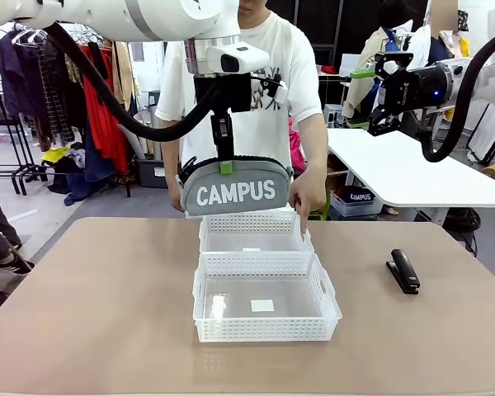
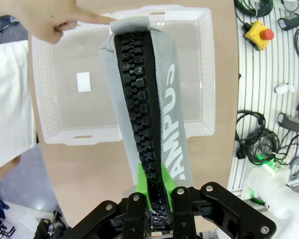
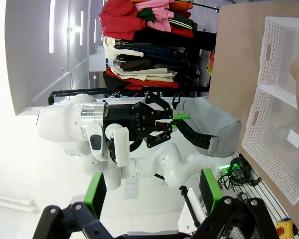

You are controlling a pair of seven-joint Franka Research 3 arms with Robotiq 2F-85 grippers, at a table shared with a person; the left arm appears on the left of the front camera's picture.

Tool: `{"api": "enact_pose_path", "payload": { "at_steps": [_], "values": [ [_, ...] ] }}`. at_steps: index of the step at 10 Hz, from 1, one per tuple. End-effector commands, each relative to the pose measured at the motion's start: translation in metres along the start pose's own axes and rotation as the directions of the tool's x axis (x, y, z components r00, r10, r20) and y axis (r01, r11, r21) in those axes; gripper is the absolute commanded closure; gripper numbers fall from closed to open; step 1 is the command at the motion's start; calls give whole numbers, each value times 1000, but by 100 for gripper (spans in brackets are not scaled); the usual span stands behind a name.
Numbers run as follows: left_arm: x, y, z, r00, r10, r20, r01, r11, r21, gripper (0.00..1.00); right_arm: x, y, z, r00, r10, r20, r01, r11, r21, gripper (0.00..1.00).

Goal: Distribute items into two baskets.
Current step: Place the picked Pencil pouch into the Organizing basket as instructed by the person.

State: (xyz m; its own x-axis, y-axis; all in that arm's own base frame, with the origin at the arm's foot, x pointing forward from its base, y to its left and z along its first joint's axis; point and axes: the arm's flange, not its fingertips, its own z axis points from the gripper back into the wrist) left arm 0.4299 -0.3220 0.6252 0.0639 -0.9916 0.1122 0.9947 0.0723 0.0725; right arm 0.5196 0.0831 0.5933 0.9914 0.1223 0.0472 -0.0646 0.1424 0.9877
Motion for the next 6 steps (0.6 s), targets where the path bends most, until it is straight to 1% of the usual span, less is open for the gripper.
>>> {"api": "enact_pose_path", "payload": {
  "at_steps": [1, 6],
  "values": [
    [-1, -1, 3, 1000, -3, -4, 3, 1000, 10, 100, 0, 2, 1, 1000, 6, -5, -6, 1000, -14, 0],
    [-1, -1, 3, 1000, -3, -4, 3, 1000, 10, 100, 0, 2, 1, 1000, 6, -5, -6, 1000, -14, 0]
  ]
}}
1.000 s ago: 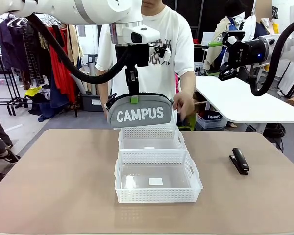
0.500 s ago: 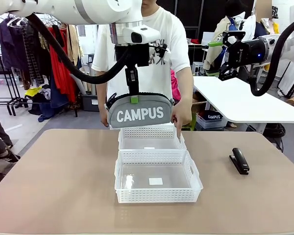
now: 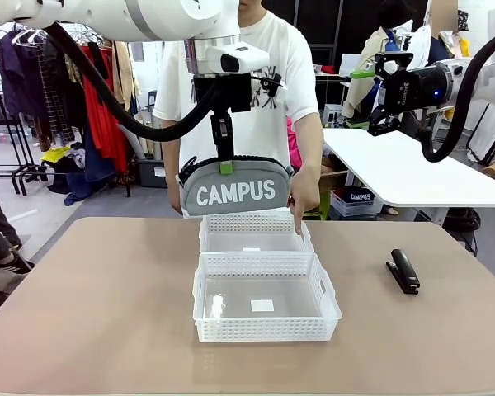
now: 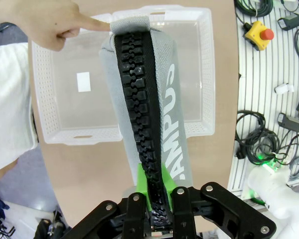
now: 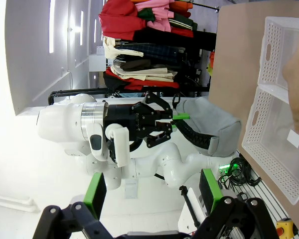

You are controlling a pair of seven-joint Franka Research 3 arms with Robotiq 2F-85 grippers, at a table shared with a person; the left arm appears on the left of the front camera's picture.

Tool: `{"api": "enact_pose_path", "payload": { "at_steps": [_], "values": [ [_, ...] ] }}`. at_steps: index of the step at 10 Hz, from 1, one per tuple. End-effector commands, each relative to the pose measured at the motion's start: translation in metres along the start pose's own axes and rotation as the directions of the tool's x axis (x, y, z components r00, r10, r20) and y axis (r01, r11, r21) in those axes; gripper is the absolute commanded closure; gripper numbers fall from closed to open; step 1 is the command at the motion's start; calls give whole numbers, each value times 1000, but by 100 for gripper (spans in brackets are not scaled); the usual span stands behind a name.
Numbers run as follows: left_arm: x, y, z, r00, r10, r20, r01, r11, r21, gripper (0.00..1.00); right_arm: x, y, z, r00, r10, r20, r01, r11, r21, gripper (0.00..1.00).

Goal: Distribute items into two baskets.
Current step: Place the picked Pencil pouch into the Organizing basket as instructed by the person.

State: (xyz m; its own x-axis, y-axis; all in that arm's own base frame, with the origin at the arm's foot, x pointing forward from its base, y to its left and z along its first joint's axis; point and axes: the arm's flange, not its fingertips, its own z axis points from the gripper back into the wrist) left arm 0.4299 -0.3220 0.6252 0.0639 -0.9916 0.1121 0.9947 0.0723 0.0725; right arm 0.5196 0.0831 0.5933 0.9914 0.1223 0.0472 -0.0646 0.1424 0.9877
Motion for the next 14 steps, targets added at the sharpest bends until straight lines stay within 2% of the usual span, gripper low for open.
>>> {"api": "enact_pose_path", "payload": {
  "at_steps": [1, 3, 4, 8, 12, 14],
  "values": [
    [-1, -1, 3, 1000, -3, -4, 3, 1000, 10, 100, 0, 2, 1, 1000, 6, -5, -6, 1000, -14, 0],
    [0, 0, 0, 1000, 0, 0, 0, 1000, 0, 100, 0, 2, 1, 1000, 6, -5, -6, 1000, -14, 0],
    [2, 0, -7, 999, 8, -49, -7, 1000, 23, 100, 0, 2, 1, 1000, 6, -5, -6, 1000, -14, 0],
    [25, -22, -52, 997, -74, -20, 74, 997, -29, 100, 0, 2, 1, 1000, 6, -5, -6, 1000, -14, 0],
    [35, -44, -100, 995, -84, -57, 82, 996, -35, 100, 0, 2, 1, 1000, 6, -5, -6, 1000, -14, 0],
    [43, -48, -125, 996, -79, -34, 79, 997, -6, 100, 0, 2, 1, 1000, 6, -5, -6, 1000, -14, 0]
  ]
}}
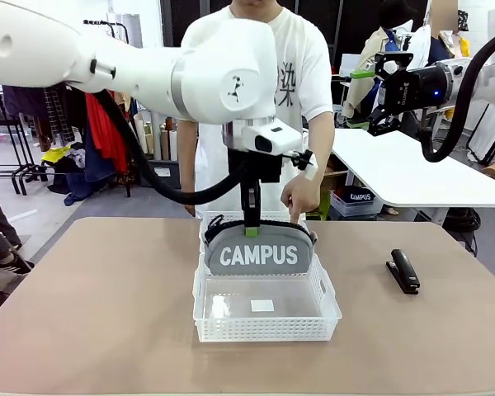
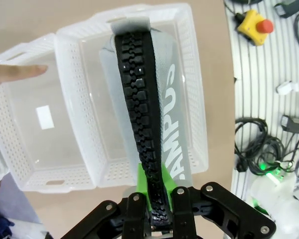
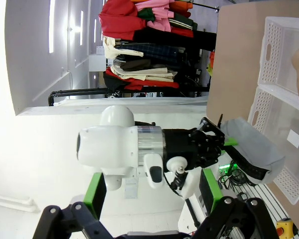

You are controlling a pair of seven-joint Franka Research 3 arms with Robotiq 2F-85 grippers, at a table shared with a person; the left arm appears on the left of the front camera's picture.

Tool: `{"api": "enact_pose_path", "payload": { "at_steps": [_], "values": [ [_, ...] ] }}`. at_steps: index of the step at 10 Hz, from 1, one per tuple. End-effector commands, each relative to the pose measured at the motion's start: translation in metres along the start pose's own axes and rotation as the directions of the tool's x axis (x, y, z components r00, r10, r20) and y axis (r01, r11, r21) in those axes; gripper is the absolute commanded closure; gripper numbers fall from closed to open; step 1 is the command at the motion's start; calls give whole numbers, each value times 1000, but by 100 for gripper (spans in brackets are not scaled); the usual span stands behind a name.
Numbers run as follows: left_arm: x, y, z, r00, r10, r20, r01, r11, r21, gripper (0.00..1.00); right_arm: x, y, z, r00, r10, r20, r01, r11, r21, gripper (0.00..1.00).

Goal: Distribute items into two baskets.
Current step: Place the picked Pencil pouch into the Organizing basket as instructed by the person.

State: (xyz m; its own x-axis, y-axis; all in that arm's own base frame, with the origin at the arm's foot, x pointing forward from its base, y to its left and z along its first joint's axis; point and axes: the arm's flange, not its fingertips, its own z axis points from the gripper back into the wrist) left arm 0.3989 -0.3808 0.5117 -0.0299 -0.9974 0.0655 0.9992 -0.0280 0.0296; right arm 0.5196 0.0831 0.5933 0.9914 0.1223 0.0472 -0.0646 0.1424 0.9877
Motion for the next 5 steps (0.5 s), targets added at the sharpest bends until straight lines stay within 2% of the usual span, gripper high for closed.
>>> {"api": "enact_pose_path", "payload": {
  "at_steps": [1, 5],
  "values": [
    [3, -2, -20, 1000, 24, 11, -25, 998, 60, 100, 0, 2, 1, 1000, 6, -5, -6, 1000, -14, 0],
    [14, 2, -51, 998, 51, 27, -52, 998, 37, 100, 0, 2, 1, 1000, 6, -5, -6, 1000, -14, 0]
  ]
}}
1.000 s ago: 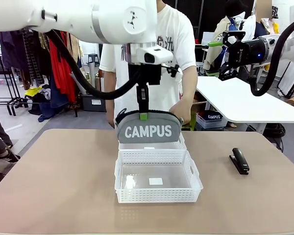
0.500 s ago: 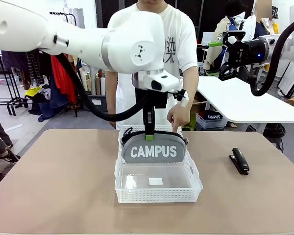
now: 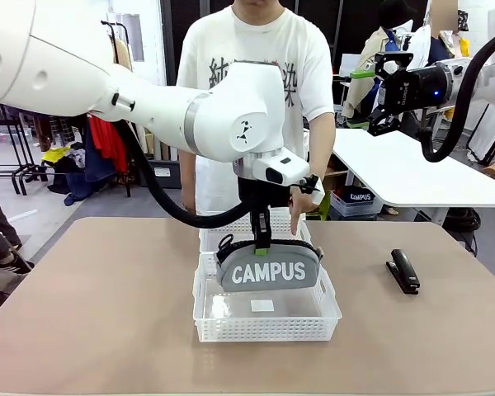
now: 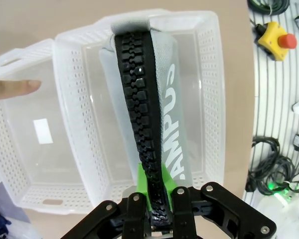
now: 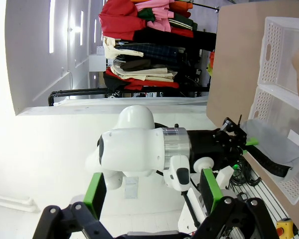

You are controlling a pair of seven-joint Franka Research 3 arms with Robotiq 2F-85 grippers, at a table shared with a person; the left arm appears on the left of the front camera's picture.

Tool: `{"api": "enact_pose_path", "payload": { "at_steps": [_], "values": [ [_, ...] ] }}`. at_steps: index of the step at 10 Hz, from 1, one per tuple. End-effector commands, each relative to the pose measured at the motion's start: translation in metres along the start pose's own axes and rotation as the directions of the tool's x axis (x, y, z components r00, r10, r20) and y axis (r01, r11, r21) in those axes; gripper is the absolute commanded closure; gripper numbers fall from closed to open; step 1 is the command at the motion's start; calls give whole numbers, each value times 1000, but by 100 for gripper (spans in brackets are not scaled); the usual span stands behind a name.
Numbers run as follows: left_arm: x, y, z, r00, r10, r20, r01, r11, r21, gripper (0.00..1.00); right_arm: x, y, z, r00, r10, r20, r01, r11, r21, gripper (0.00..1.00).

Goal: Distribute items into two baskets.
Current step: Place the picked Pencil pouch into the Organizing basket as instructed by the person.

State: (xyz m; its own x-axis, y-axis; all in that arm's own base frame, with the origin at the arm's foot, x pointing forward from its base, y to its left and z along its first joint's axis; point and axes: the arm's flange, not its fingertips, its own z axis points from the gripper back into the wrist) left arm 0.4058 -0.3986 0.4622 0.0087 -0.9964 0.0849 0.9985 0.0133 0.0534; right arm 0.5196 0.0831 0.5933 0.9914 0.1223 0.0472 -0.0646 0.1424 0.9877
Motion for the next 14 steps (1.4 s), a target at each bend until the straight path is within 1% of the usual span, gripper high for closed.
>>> {"api": "enact_pose_path", "payload": {
  "at_steps": [1, 2, 7, 9, 11, 12, 14],
  "values": [
    [-2, -3, 4, 999, -10, 41, 11, 1000, -6, 100, 0, 2, 1, 1000, 6, -5, -6, 1000, -14, 0],
    [0, 0, 0, 1000, 0, 0, 0, 1000, 0, 100, 0, 2, 1, 1000, 6, -5, -6, 1000, -14, 0],
    [2, 1, -2, 1000, 1, 5, -1, 1000, -5, 100, 0, 2, 1, 1000, 6, -5, -6, 1000, -14, 0],
    [7, 5, -23, 1000, -24, -16, 24, 1000, -10, 100, 0, 2, 1, 1000, 6, -5, -6, 1000, -14, 0],
    [5, 7, -34, 999, -34, -36, 35, 999, 21, 100, 0, 2, 1, 1000, 6, -5, -6, 1000, -14, 0],
    [5, 7, -39, 998, -42, -36, 43, 998, 36, 100, 0, 2, 1, 1000, 6, -5, -6, 1000, -14, 0],
    [5, 9, -53, 999, -45, -24, 46, 999, 26, 100, 0, 2, 1, 1000, 6, -5, -6, 1000, -14, 0]
  ]
}}
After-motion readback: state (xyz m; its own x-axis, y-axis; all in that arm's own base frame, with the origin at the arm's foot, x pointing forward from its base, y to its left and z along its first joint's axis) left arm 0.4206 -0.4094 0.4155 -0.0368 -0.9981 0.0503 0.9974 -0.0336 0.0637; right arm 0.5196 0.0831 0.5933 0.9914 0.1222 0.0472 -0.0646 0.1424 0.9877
